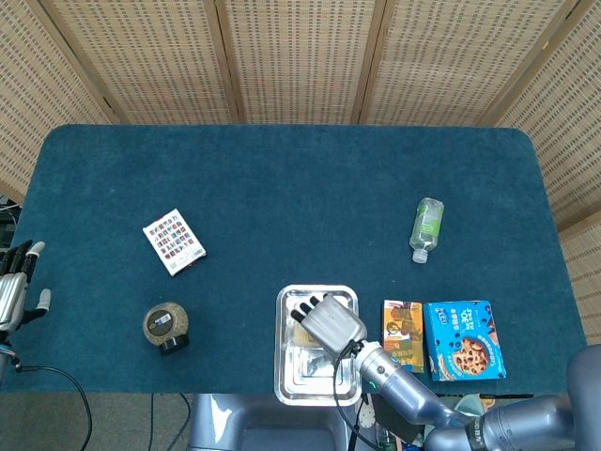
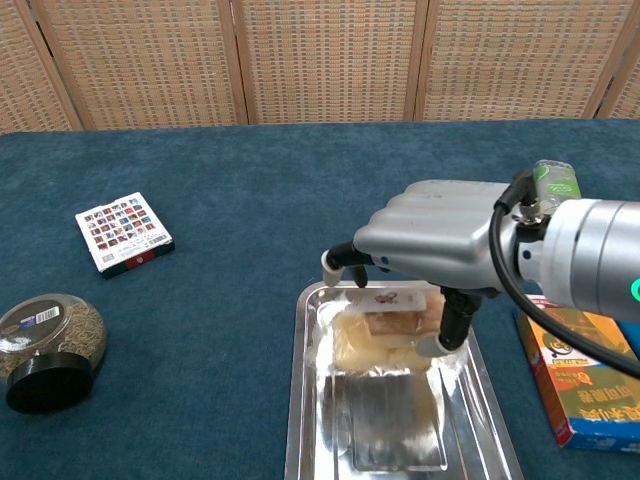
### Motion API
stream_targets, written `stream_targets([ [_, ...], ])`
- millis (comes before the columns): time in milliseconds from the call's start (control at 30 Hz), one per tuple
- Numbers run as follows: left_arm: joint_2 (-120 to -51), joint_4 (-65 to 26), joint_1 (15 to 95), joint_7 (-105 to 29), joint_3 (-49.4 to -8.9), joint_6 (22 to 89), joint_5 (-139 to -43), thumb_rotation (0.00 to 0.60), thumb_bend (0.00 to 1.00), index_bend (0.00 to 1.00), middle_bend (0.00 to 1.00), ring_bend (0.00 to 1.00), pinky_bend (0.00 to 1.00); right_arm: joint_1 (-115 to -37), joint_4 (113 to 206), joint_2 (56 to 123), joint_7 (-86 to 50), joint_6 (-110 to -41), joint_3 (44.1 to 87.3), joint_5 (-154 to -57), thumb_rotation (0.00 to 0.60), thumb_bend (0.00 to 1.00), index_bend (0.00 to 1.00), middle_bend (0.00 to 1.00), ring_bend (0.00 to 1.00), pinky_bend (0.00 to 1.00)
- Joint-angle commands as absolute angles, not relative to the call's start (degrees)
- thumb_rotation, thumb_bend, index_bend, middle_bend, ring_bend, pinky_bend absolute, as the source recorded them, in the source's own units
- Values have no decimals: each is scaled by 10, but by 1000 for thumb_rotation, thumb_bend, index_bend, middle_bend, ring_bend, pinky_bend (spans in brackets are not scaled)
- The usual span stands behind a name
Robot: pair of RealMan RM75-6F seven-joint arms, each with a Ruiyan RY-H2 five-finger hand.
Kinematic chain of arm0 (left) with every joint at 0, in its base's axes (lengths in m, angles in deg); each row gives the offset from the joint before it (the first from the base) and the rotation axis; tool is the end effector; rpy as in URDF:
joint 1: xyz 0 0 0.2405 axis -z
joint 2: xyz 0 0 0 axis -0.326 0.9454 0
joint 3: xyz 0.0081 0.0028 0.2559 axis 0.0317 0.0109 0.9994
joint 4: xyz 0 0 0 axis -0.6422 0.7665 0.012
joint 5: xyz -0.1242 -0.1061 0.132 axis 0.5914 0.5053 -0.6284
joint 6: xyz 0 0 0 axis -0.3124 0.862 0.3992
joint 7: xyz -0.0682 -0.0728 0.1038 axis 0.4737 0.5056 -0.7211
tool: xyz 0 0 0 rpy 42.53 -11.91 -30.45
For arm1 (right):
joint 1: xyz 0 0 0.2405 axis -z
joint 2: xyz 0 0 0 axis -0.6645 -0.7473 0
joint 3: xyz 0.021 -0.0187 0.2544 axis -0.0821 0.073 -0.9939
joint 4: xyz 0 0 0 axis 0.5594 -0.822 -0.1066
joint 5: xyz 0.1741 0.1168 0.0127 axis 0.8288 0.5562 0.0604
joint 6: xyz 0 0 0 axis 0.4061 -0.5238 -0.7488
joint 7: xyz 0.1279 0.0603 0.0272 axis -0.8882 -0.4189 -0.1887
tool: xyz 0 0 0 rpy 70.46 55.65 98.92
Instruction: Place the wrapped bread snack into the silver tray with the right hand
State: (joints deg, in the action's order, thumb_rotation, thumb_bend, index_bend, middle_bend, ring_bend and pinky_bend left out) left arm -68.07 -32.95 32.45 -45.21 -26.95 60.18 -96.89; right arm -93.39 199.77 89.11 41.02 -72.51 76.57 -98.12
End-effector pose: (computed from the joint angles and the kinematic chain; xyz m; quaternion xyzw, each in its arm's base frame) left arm -0.3525 0.2381 0.1505 -0.5872 -0.4325 -0.2630 0.6316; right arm -0.0676 -0.2491 -0.0164 0.8811 -0.1781 0.2736 0.3420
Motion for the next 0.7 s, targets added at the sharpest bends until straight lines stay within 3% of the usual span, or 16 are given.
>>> stream_targets([
  [33, -681, -329, 325, -452, -270, 601, -968, 600, 498, 0, 0, 0, 0, -934, 2001, 892, 416, -733, 768, -979, 600, 222, 167, 269, 310, 526],
  [367, -679, -329, 321, -446, -268, 609, -976, 600, 499, 0, 0, 0, 0, -940, 2017, 883, 446, -752, 774, -957, 600, 221, 118, 227, 272, 500],
  [700, -680, -325, 313, -439, -269, 625, -982, 600, 499, 0, 0, 0, 0, -939, 2032, 790, 417, -760, 765, -984, 600, 222, 118, 226, 272, 499],
])
